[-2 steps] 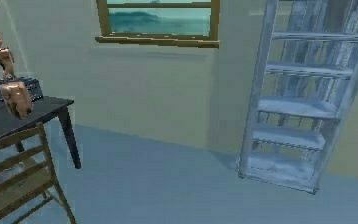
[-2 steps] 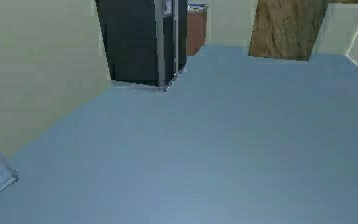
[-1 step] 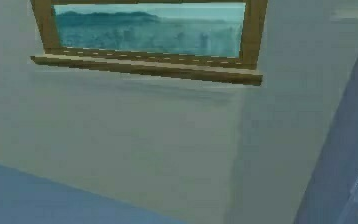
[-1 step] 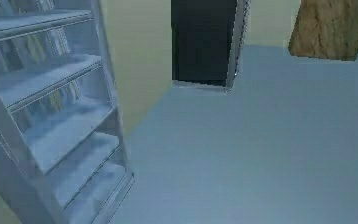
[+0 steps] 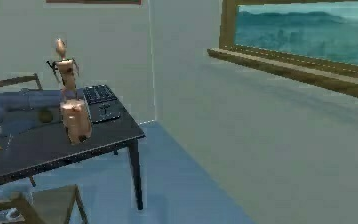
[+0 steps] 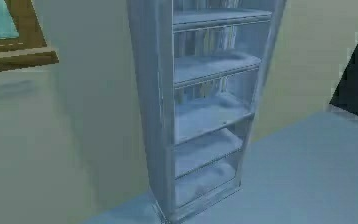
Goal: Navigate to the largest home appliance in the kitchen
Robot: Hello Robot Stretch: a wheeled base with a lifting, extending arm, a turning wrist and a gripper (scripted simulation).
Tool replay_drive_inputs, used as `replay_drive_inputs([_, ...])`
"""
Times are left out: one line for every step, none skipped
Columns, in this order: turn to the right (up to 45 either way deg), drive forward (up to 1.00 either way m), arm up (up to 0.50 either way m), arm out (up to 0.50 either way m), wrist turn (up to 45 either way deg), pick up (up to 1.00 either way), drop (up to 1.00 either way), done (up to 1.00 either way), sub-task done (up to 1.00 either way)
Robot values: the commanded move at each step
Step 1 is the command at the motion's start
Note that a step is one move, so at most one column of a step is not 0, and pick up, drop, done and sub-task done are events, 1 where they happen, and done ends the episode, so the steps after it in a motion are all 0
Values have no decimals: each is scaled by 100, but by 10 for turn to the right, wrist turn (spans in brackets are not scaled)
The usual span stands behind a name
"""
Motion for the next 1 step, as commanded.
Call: replay_drive_inputs([0, 35, 0, 0, 0, 0, 0, 0, 0])
